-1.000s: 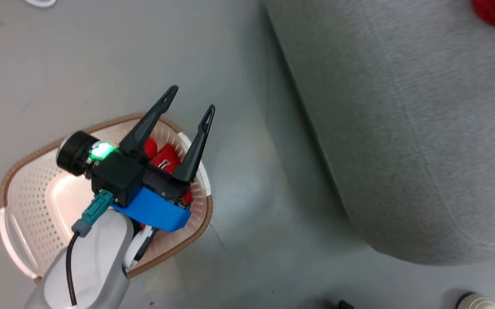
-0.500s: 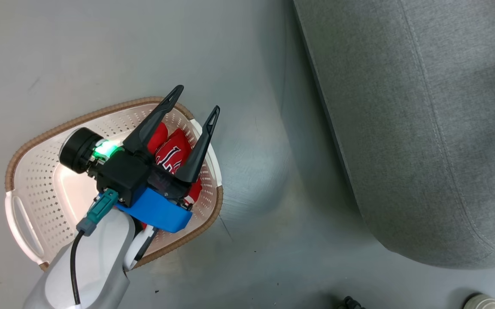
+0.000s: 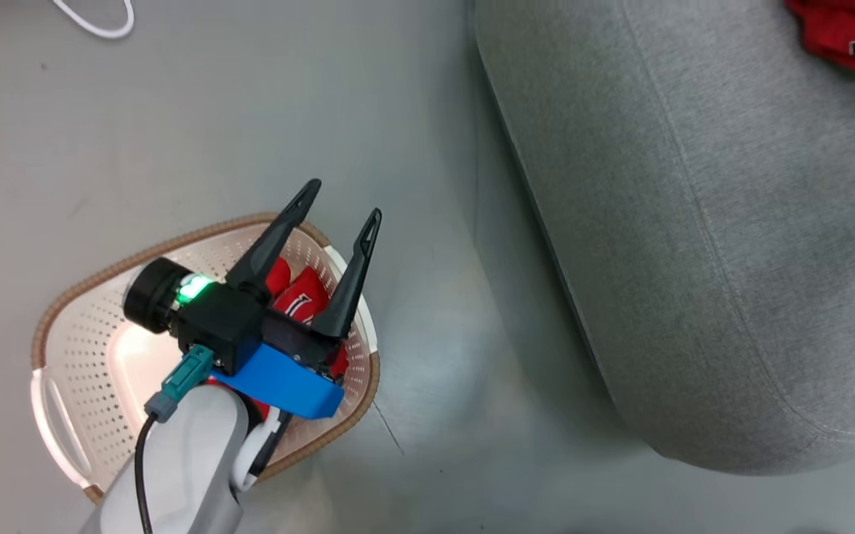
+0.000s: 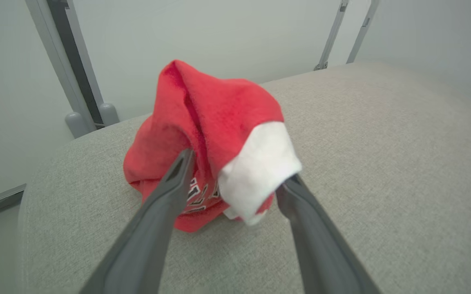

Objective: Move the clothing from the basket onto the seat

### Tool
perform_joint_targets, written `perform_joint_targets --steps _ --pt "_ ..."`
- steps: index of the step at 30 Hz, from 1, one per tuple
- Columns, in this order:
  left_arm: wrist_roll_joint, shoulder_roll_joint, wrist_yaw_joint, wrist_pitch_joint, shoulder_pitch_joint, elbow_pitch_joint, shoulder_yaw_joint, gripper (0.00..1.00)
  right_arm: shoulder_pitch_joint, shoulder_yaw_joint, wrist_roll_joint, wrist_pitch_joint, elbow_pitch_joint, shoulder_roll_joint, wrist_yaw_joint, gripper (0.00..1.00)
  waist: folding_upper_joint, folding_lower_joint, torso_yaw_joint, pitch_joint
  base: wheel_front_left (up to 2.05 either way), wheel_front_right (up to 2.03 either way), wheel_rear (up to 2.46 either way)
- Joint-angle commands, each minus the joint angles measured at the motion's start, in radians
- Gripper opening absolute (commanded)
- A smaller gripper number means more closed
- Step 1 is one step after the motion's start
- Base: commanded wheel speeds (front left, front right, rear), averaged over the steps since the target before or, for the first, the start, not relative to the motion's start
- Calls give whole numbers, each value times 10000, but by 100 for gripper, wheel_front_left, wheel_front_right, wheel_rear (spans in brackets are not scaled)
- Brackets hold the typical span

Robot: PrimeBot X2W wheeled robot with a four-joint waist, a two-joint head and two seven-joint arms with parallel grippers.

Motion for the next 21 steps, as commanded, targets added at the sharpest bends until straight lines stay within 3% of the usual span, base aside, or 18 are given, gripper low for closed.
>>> perform_joint_targets --steps 1,14,21 --pt "-54 -26 19 -48 95 27 45 100 193 48 -23 -52 -10 -65 1 100 0 -1 45 -384 0 0 0" --pt "-433 -1066 -14 -48 1784 615 1239 100 2082 1499 -236 82 -270 12 1 100 0 -1 543 -3104 0 0 0" --pt "-433 -1427 -23 -49 2738 861 2067 100 3560 2231 -243 164 -1395 615 1 100 0 -1 934 -4267 0 0 0"
